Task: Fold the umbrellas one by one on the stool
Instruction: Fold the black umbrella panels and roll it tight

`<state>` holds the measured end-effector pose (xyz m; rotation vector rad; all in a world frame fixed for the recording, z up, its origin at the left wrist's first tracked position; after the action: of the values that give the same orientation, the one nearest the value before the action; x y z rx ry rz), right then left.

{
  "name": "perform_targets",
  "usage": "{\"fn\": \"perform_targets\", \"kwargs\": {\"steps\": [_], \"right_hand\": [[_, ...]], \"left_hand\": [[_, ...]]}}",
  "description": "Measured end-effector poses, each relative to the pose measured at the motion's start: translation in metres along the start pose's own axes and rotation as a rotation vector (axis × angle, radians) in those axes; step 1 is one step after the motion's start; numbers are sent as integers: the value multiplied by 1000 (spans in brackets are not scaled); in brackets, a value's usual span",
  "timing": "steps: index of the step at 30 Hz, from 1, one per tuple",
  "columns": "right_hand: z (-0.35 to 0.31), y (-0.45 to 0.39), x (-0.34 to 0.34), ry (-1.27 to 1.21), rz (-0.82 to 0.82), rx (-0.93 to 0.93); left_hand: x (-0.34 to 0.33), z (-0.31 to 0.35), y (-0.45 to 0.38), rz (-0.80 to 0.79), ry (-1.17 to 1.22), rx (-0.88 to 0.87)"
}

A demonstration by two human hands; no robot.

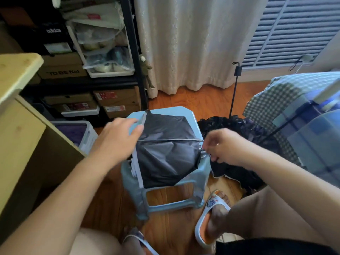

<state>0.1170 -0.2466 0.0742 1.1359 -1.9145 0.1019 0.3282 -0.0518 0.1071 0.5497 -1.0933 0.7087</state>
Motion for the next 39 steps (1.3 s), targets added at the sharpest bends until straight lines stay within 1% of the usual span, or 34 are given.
{"fn": "perform_targets", "kwargs": {"steps": [1,2,3,4,5,8,9,11,15,17,20,22,24,25,27,29,31,35,36,38,39], "right_hand": [[5,11,-13,6,-53,-11],[9,18,-24,0,-67,-8],[10,21,-33,-28,-54,4],[12,23,-42,-66,-31,15],[16,23,-49,-107,-4,12],[30,24,-62,-201,74,-49],[33,25,-65,-226,91,-64],[29,26,-66,-242,121,-42],[4,31,-64,-308,147,91],[-7,35,-54,-304,233,187],[-19,39,-33,-358,304,275],[-23,38,-20,-445,295,262],[-30,33,-13,-589,229,232],[-32,28,-10,-655,205,211],[-34,18,1,-779,206,146],[-32,8,7,-934,196,79],[-30,2,5,-1034,163,60],[-25,-2,1,-1151,176,137],[-26,-2,4,-1120,206,164],[-30,0,17,-945,303,245],[-33,1,21,-897,328,286]], "left_hand": [[11,-8,8,58,65,60],[18,-13,16,96,81,103],[23,-15,25,94,55,129],[22,-17,34,46,15,144],[17,-17,44,-38,-15,156],[-14,-25,82,-326,-10,186],[-25,-27,95,-390,-1,194],[-43,-28,111,-418,51,204],[-51,-13,114,-284,240,211],[-41,-7,112,-181,337,212],[-16,0,108,-41,641,230],[4,8,97,35,808,215],[23,16,80,107,946,200],[30,19,69,143,999,202],[39,21,48,205,1059,229],[41,21,32,230,1133,268],[35,18,21,242,1162,288],[33,23,13,233,1161,192],[32,25,10,222,1173,159],[39,33,8,225,1193,52],[44,36,8,234,1207,9]]}}
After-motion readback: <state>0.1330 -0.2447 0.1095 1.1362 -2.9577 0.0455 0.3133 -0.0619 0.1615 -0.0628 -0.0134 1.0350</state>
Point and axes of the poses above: each hand's wrist, its own y-axis away from the middle knuckle, its own x-axis out of the back of the hand, z = x × y, the point moved 10 cm from there along -y, towards the middle knuckle, and after that the axes turned 2 degrees about z, right-handed, at the moved point
